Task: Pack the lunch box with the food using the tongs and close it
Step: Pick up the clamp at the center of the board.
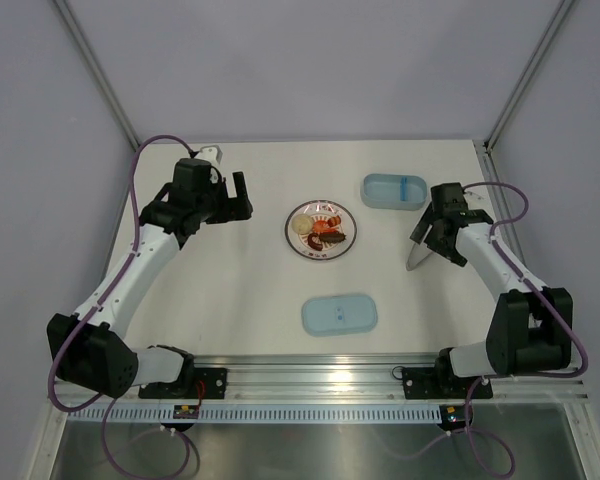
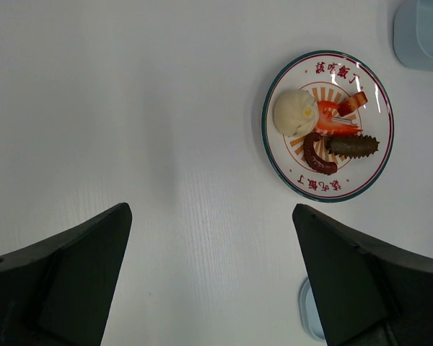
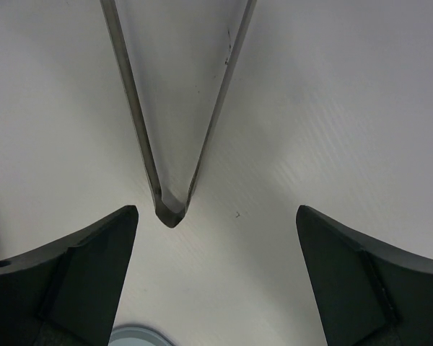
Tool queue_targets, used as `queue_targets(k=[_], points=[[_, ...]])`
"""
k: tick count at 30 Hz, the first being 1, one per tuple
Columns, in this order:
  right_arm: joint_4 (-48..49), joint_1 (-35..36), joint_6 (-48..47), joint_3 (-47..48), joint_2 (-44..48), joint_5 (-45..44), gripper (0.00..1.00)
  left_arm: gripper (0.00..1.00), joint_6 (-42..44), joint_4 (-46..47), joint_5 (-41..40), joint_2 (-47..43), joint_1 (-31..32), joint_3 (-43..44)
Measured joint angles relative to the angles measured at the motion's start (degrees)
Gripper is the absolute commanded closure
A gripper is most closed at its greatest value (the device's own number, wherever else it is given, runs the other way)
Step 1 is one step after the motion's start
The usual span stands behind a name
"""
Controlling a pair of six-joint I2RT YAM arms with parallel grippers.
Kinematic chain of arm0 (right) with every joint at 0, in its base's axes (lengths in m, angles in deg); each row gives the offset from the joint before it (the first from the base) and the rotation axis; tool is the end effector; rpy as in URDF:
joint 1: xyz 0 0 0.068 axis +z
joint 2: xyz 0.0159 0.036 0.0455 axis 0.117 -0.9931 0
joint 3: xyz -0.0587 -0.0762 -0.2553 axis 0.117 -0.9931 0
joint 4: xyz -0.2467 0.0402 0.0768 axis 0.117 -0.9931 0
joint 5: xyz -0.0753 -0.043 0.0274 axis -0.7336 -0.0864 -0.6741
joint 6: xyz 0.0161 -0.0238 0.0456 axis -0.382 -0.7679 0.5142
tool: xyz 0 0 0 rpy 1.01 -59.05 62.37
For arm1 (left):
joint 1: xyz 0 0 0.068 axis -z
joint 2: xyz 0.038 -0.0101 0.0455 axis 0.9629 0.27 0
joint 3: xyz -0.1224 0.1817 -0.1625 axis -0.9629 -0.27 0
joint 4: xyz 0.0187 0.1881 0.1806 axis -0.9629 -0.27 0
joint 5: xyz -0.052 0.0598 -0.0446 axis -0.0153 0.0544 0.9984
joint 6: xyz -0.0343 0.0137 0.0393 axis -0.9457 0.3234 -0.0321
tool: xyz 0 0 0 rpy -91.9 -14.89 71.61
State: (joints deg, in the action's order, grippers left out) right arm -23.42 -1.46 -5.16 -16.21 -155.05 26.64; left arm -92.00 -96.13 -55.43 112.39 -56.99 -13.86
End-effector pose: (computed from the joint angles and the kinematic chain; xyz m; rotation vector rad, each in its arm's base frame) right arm 0.2724 0.0133 0.2386 0.7086 2.4750 -0.2078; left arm 0.2708 -0.0847 0.3337 -0.0442 2.2764 -0.3425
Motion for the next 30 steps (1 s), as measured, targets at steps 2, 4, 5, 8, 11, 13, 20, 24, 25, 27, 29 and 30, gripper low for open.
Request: queue_targets(k=[2, 4, 5, 8, 11, 13, 20, 24, 25, 27, 29, 30], points=[[1.0, 0.0, 0.3, 0.1, -2.0, 0.9, 0.00, 0.01, 0.0, 0.0, 0.0, 0.0, 0.0, 0.0], [2.0, 0.0, 0.6, 0.6, -4.5, 1.6, 0.01, 0.01, -0.2, 0.0, 0.0, 0.0, 0.0, 0.0], [2.5, 0.0, 0.7, 0.9, -5.6, 1.8, 0.01, 0.01, -0.2, -0.1, 0.0, 0.0, 0.0, 0.0], [4.8, 0.0, 1.1, 1.8, -9.6, 2.3, 0.01, 0.01, -0.3, -0.1, 0.0, 0.0, 0.0, 0.0], [7.1, 0.0, 1.5, 2.4, -13.6, 2.4, 0.01, 0.01, -0.4, -0.1, 0.0, 0.0, 0.0, 0.0], [8.7, 0.0, 1.5, 2.6, -16.1, 2.4, 0.01, 0.01, -0.4, -0.1, 0.0, 0.0, 0.0, 0.0], [12.1, 0.0, 1.7, 3.3, -21.5, 1.7, 0.00, 0.01, -0.3, -0.6, 0.0, 0.0, 0.0, 0.0], [14.1, -0.1, 2.0, 4.8, -23.2, 0.3, 0.08, 0.01, -0.3, -0.8, 0.0, 0.0, 0.0, 0.0], [14.4, -0.1, 2.1, 4.9, -23.4, 0.2, 0.10, 0.01, -0.3, -0.9, 0.0, 0.1, 0.0, 0.0], [14.6, -0.2, 2.2, 5.0, -23.4, -0.2, 0.18, 0.01, -0.3, -1.0, 0.0, 0.1, 0.0, 0.0], [14.7, -0.3, 2.4, 5.0, -23.5, -0.4, 0.23, 0.01, -0.3, -1.1, 0.0, 0.1, 0.0, 0.0], [14.7, -0.5, 2.4, 5.0, -23.5, -0.6, 0.28, 0.01, -0.3, -1.1, 0.0, 0.1, 0.0, 0.0]])
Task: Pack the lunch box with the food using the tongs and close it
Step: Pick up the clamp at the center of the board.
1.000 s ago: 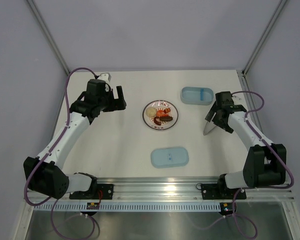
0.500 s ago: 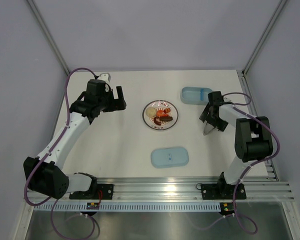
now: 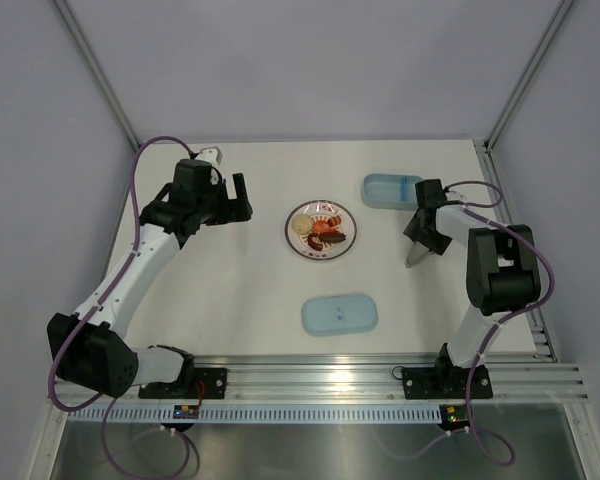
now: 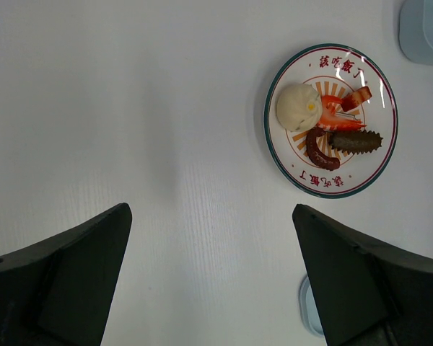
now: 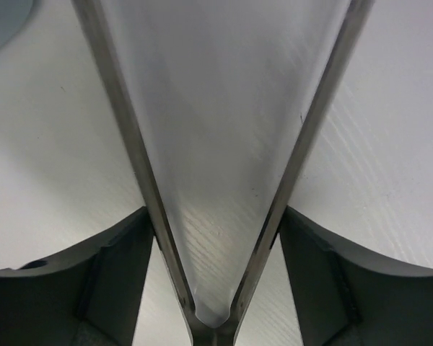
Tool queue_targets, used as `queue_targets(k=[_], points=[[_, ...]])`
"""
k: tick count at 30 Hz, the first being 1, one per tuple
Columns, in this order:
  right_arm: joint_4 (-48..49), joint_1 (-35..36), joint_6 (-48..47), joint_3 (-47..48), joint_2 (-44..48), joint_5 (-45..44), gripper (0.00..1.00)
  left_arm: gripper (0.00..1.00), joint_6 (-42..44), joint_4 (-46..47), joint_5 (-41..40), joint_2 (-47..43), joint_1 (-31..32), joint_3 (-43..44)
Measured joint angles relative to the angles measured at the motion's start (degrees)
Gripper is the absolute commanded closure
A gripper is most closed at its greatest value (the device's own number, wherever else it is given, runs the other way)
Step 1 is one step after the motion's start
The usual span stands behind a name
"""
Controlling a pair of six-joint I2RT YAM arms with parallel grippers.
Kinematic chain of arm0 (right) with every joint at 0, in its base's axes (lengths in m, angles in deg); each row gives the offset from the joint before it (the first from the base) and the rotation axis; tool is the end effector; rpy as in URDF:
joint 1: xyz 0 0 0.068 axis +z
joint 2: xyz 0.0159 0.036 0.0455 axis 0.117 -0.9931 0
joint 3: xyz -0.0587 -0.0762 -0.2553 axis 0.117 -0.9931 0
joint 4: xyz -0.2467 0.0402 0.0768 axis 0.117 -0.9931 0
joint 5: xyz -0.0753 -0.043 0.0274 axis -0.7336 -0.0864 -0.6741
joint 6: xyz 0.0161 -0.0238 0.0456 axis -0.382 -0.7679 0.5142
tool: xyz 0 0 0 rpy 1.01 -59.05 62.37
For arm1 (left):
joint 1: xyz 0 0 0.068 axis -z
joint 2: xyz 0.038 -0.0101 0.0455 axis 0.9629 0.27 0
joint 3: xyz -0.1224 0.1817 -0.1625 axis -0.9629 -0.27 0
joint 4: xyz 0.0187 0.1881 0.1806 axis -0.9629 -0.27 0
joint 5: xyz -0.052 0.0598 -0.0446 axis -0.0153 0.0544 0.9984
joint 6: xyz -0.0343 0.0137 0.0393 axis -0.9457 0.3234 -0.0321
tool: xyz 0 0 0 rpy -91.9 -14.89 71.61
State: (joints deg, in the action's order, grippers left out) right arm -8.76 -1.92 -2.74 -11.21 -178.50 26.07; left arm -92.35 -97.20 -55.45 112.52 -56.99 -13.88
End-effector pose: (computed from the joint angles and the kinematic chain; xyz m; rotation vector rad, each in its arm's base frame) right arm 0.3478 0.0171 0.1560 0.7742 2.5103 -0.2428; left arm 0.2700 -0.0844 0.3314 -0.0519 2.2978 -0.3390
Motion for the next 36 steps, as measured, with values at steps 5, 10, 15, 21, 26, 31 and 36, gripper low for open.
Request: queue_targets(k=[5, 10, 15, 21, 26, 31, 36], points=[[0.0, -0.7, -0.2, -0.7, 0.6, -0.2, 0.42, 0.01, 0.0, 0.0, 0.0, 0.0, 0.0, 0.0], [-0.7, -0.8, -2.6, -3.4, 4.3, 0.0, 0.37, 0.01, 0.0, 0.0, 0.0, 0.0, 0.0, 0.0], [-2.2, -0.8, -7.2, -4.2, 6.4, 1.3, 0.11, 0.01, 0.0, -0.1, 0.0, 0.5, 0.0, 0.0], [-3.7, -0.8, -10.9, -4.2, 6.4, 2.4, 0.01, 0.01, 0.0, -0.1, 0.0, 1.2, 0.0, 0.0], [-4.0, -0.9, -11.3, -4.2, 6.3, 2.8, 0.01, 0.01, 0.0, -0.2, -0.1, 1.3, 0.0, 0.0], [-3.2, -1.8, -11.4, -2.5, 3.2, 4.2, 0.01, 0.01, 0.0, -0.2, -0.2, 1.3, 0.0, 0.0], [-1.6, -3.1, -11.6, -1.3, 1.9, 5.4, 0.06, 0.01, 0.0, -0.5, -0.2, 1.3, 0.0, 0.0]])
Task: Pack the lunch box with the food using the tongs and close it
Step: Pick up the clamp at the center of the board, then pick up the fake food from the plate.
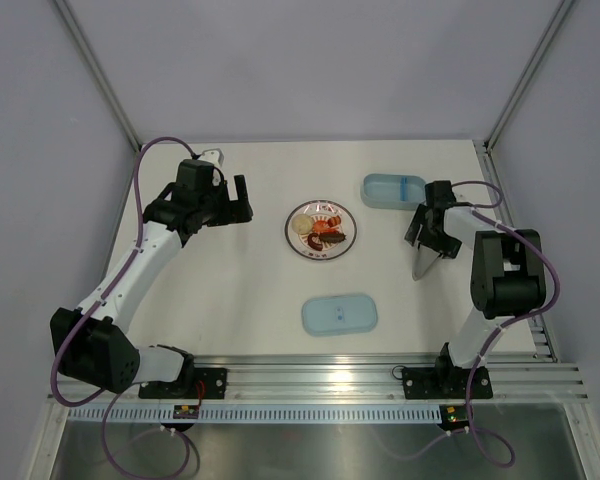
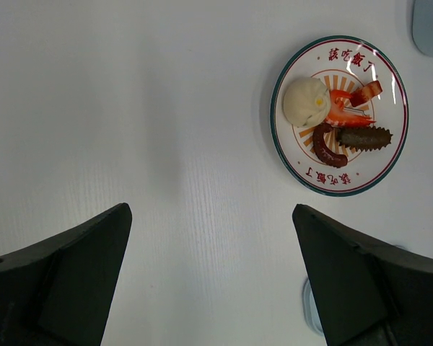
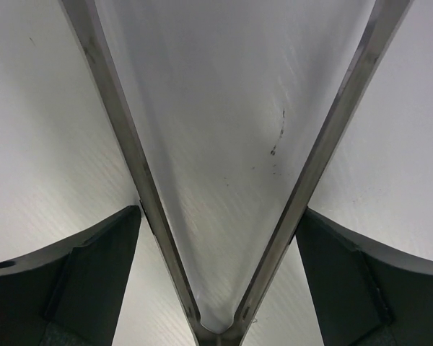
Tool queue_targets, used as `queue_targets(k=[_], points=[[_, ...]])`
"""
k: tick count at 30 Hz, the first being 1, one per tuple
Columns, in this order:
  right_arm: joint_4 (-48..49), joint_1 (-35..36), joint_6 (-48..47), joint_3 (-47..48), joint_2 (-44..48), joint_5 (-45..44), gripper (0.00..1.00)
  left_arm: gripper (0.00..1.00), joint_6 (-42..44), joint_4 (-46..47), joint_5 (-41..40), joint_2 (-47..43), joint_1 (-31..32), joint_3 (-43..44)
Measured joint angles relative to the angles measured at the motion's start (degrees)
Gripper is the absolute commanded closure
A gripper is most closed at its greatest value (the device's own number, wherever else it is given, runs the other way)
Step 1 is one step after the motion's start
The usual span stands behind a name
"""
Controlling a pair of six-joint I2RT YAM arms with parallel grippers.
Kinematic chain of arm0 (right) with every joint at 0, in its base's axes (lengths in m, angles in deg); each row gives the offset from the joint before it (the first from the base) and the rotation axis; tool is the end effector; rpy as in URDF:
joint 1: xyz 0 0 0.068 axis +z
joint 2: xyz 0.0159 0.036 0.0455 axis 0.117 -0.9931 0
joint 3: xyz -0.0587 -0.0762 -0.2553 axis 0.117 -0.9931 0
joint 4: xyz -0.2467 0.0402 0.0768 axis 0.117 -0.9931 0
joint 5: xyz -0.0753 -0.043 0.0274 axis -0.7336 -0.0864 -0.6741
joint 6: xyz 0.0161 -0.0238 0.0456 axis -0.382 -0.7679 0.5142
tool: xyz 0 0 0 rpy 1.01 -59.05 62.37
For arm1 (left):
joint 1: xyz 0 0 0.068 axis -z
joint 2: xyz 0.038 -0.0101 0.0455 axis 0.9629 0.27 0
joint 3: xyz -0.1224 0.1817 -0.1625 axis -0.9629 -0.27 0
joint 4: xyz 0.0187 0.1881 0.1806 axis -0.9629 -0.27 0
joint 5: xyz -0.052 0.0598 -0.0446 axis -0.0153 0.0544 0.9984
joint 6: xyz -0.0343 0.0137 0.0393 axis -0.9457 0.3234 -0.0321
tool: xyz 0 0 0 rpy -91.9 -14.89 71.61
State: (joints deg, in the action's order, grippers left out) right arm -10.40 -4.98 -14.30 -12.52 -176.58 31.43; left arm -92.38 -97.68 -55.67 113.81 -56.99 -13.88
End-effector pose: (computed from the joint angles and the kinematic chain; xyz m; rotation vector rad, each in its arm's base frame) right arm 0.3393 0.0014 0.1586 0.5708 2.6306 -0.2151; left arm 0.2741 -0.0855 0.3247 -0.0551 2.3278 -0.3256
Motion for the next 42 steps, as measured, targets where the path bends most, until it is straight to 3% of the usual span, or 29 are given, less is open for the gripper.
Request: queue_targets(k=[8, 12, 19, 25, 35, 42], points=[[1.1, -0.6, 0.2, -0.5, 0.3, 0.5, 0.63, 0.01, -0.1, -0.2, 0.0, 0.0, 0.0, 0.0], [-0.1, -0.6, 0.6, -2.8, 4.0, 1.0, 0.77, 0.01, -0.1, -0.2, 0.0, 0.0, 0.0, 0.0], [-7.6, -0.6, 1.0, -4.4, 19.8, 3.5, 0.78, 0.01, -0.5, -1.1, 0.0, 0.0, 0.0, 0.0], [-17.8, 0.7, 0.6, 1.6, 29.8, 9.2, 0.75, 0.01, -1.0, -1.4, 0.0, 0.0, 0.0, 0.0], [-33.1, 18.9, -2.0, 19.6, 21.6, 18.1, 0.64, 0.01, -1.9, -1.7, -0.8, 0.0, 0.0, 0.0], [-38.2, 23.8, -3.1, 25.1, 15.0, 19.7, 0.59, 0.01, -2.4, -1.8, -1.4, 0.0, 0.0, 0.0]])
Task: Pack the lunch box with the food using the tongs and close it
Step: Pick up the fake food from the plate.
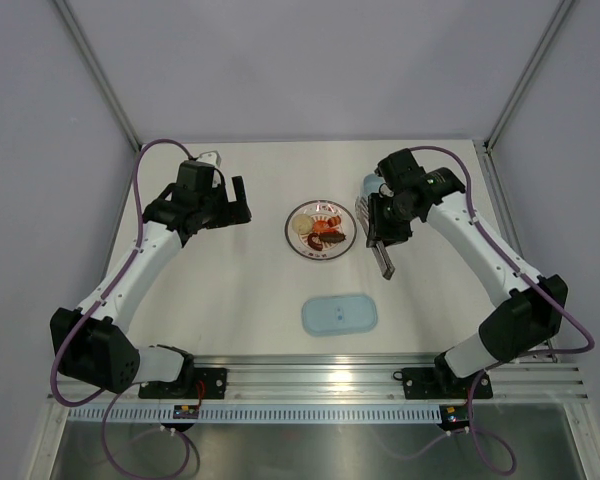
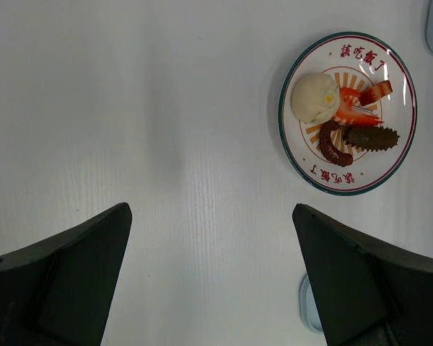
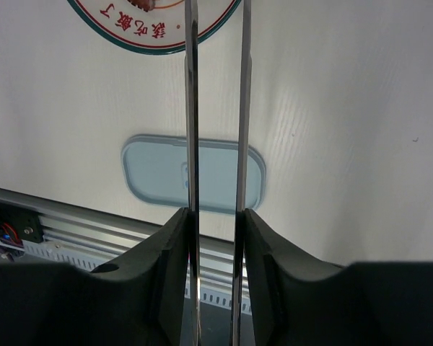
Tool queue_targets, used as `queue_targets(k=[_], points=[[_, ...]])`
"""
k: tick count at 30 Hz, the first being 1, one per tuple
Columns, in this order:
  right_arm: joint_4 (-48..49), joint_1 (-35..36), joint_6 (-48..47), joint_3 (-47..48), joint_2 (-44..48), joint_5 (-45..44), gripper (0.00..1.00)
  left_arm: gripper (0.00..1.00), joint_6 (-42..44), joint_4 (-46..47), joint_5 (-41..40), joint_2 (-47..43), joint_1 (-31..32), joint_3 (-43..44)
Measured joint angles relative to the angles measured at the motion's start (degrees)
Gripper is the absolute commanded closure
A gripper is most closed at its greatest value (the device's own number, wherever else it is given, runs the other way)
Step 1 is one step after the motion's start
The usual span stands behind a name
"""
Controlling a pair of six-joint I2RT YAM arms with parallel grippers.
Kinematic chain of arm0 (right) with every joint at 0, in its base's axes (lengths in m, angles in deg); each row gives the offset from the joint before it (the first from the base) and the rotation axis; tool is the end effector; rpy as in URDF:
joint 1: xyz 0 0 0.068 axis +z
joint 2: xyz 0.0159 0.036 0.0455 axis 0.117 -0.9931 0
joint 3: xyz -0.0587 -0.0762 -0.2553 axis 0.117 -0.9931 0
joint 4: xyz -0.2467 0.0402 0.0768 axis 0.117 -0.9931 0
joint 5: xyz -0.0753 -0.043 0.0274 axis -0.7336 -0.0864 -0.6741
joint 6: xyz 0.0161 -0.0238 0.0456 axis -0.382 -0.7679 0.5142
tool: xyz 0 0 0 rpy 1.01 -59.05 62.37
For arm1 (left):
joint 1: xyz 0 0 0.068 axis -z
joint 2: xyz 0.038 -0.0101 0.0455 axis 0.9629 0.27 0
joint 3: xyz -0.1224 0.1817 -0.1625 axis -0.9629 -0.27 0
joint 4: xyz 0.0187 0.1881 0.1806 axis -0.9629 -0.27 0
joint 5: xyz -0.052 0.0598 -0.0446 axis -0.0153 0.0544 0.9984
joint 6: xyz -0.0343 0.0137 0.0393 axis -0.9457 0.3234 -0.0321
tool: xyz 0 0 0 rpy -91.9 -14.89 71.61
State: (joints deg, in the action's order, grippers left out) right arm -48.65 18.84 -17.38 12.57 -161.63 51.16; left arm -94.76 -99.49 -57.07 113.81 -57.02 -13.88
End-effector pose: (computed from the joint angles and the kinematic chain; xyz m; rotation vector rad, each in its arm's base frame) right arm 0.2644 0.1301 0.3352 -0.1567 2.7546 0.3518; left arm 0.2721 -0.0839 0.3222 -0.1175 2.3553 -0.3079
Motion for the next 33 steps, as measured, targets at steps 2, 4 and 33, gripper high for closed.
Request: queue_targets(k=[2, 4, 33], points=[[-0.9, 0.4, -0.3, 1.2, -1.8, 0.1, 0.59, 0.01, 0.0, -0.1, -0.1, 0.0, 0.0, 0.0], [-1.6, 0.9, -0.6, 2.3, -3.6, 0.1, 0.58, 0.01, 0.0, -0.1, -0.2, 0.0, 0.0, 0.0], [7.5, 2.8, -0.3, 8.8, -14.1, -7.8, 0.52, 0.01, -0.2, -1.0, -1.2, 0.0, 0.0, 0.0]])
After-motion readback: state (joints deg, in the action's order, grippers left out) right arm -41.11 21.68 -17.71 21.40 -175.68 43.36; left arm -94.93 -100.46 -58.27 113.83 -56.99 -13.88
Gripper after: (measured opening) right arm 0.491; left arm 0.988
